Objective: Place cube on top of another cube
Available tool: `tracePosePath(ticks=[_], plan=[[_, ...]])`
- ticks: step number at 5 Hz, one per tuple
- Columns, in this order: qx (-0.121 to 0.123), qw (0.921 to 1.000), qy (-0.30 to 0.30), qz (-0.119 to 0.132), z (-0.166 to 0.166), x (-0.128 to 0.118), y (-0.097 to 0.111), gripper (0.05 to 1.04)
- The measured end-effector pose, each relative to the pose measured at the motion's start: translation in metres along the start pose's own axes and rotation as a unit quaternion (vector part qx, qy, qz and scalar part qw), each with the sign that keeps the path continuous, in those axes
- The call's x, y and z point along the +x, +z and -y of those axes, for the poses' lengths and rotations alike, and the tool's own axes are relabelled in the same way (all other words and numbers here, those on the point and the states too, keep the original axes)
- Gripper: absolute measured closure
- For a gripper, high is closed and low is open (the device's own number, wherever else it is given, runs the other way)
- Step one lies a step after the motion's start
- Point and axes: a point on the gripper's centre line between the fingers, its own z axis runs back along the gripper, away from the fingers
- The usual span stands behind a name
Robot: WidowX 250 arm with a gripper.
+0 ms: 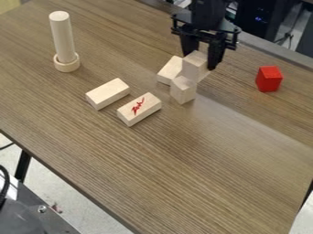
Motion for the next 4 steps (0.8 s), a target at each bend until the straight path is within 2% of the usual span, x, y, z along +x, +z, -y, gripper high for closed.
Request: tracePosePath(ticks=[2, 3, 4], plan=[[0.008, 0.9997, -0.023, 0.006, -0.006, -0.001, 0.006, 0.522], [0.020, 0.9991, -0.036, 0.008, -0.005, 0.000, 0.002, 0.522], [0.027, 0.9990, -0.036, -0.002, -0.007, -0.001, -0.009, 0.522]])
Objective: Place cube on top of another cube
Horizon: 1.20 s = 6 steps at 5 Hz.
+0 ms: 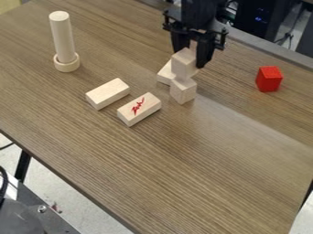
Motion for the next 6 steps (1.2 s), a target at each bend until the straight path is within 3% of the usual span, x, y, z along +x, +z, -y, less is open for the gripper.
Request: tracePosePath(ticks=[2, 6], plan=[[-0.003, 0.9999, -0.001, -0.010, 0.001, -0.009, -0.008, 0.522], [0.000, 0.9999, -0.009, 0.007, 0.005, -0.011, -0.005, 0.522]])
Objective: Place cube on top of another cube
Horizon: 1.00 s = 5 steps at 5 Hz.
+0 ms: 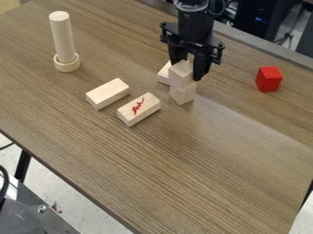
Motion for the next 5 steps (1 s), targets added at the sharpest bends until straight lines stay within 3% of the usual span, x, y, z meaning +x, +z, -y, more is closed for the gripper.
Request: tracePosePath(ticks=[1, 4, 5], plan=[[0.001, 0.9999, -0.002, 0.011, 0.0002, 0.0068, 0.0034, 0.522], [-0.003, 1.0000, 0.003, 0.009, 0.0015, 0.0068, 0.0038, 0.523], [-0.001, 0.9999, 0.004, 0.009, 0.0009, 0.0069, 0.0038, 0.466]])
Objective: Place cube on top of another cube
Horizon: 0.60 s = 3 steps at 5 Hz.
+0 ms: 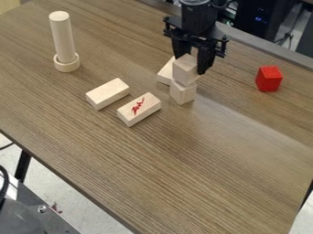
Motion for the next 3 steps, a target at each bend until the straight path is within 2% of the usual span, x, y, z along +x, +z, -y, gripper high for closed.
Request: tracePosePath(ticks=[1, 2, 3], plan=[[0.006, 1.0000, 0.002, -0.001, -0.0027, 0.0030, -0.0028, 0.170], [0.007, 1.0000, 0.001, 0.002, -0.0027, 0.0034, -0.0034, 0.078], [0.000, 1.0000, 0.004, -0.002, -0.0008, 0.0002, -0.0050, 0.085]])
